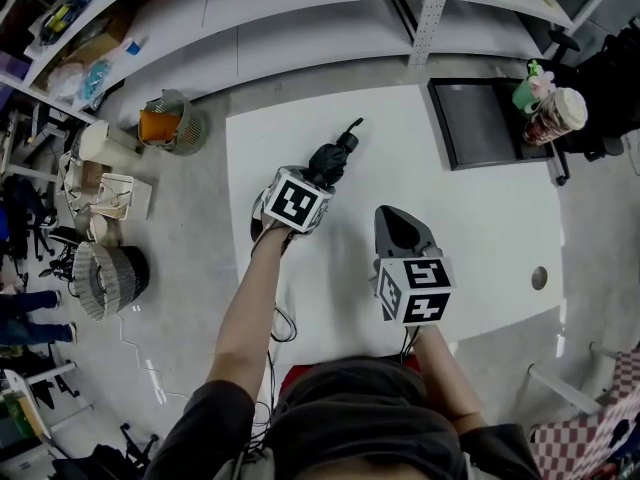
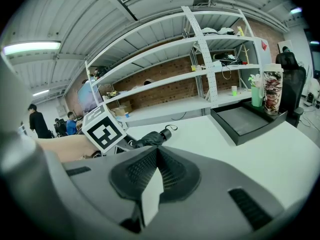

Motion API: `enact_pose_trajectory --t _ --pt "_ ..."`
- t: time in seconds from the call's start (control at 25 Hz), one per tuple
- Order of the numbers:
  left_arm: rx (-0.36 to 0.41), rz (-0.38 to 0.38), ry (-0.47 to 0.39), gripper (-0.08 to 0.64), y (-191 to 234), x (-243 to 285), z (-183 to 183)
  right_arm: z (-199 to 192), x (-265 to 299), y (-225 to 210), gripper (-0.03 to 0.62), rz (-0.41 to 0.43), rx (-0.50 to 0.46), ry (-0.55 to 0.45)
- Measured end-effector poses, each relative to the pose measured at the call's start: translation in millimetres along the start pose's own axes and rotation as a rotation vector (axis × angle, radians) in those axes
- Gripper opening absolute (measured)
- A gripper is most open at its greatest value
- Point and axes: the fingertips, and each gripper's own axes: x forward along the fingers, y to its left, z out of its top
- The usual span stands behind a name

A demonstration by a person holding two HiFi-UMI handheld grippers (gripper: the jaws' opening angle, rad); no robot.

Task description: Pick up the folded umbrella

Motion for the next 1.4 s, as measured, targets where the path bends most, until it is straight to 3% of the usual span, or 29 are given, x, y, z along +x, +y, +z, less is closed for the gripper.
enact_pose_trajectory --t 0.4,0.8,1.08,1.4 --pt "0.117 0.084 -0.022 0.235 -10.7 -7.6 -1.9 -4.0 -21.2 0.4 0.018 -0.032 -0.007 -0.013" --pt "0.152 0.054 -0.097 0.232 -53.7 -24.6 12.5 -7.4 -53.0 -7.3 0.018 -0.083 0.0 -0.045" --pt "0.188 0.047 -0.215 0.232 -81.9 -56.1 26.0 -4.2 -75.3 0.6 0.018 -0.109 -0.001 -0.09" --pt "0.159 0.033 -0.357 0.232 -107.4 -110.2 40.9 13.3 -105.1 15.5 0.018 -0.13 -0.031 -0.169"
